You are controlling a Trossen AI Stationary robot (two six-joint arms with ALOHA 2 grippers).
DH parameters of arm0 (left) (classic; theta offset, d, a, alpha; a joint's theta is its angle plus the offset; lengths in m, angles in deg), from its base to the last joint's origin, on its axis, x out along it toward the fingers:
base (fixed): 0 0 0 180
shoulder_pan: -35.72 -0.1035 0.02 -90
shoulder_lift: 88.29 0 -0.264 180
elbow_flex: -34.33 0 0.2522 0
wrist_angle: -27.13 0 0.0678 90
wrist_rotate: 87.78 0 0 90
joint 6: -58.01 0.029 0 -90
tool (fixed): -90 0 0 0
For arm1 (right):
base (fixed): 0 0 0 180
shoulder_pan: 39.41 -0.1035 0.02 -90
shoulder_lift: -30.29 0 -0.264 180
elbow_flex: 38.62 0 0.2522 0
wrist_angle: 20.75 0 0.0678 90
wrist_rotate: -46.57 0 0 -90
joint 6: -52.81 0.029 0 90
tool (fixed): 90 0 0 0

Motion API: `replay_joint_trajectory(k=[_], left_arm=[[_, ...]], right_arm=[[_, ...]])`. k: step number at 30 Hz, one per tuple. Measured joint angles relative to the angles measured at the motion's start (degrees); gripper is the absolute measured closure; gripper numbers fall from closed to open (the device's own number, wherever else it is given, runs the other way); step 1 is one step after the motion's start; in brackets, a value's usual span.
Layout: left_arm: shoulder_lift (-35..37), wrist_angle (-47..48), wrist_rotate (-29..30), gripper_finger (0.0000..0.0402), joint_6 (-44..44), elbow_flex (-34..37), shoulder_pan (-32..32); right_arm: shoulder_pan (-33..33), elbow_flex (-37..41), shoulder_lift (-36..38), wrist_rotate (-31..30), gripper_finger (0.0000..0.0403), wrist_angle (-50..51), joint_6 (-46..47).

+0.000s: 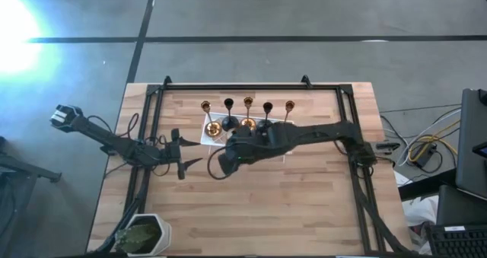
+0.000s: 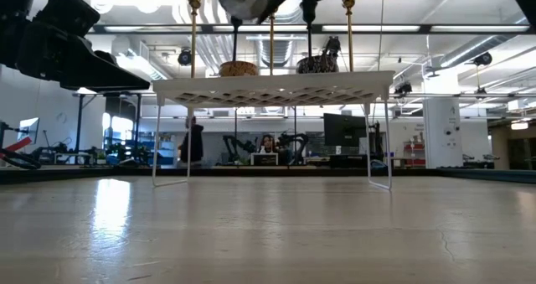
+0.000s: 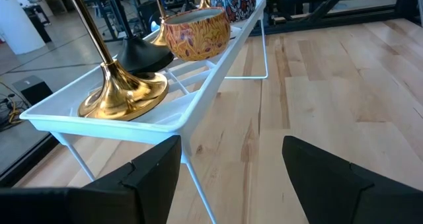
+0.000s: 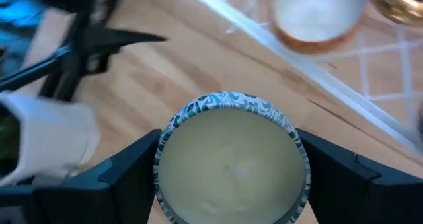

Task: Pick & Place candle stick holders
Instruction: Put the light blue scented candle on the shelf

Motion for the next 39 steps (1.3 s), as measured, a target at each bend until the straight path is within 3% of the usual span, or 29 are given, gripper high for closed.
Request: replay_joint_trajectory(k=[2,9,24,31,39], left_arm=[[0.0,0.0,0.0,0.0133,0.0,0.0,0.0],[0.0,0.2,0.0,0.0133,0.0,0.0,0.0],[0.0,0.5,0.0,0.0133,0.0,0.0,0.0],[0.0,0.5,0.0,0.0133,0.0,0.0,0.0],[0.0,0.4,0.0,0.0133,0.0,0.0,0.0]], right_arm=[[0.0,-3.2,-2.2,-0.9,0.0108,3.3,3.4],[0.1,-0.9,-2.3,-3.3,0.0108,4.7,14.0],[2.6,-1.2,-2.0,-5.4,0.0108,3.8,16.8],[1.4,-1.2,-2.0,-4.7,0.0108,2.4,10.6],[1.1,-1.7,-1.9,-3.4,0.0108,-4.3,-15.8]])
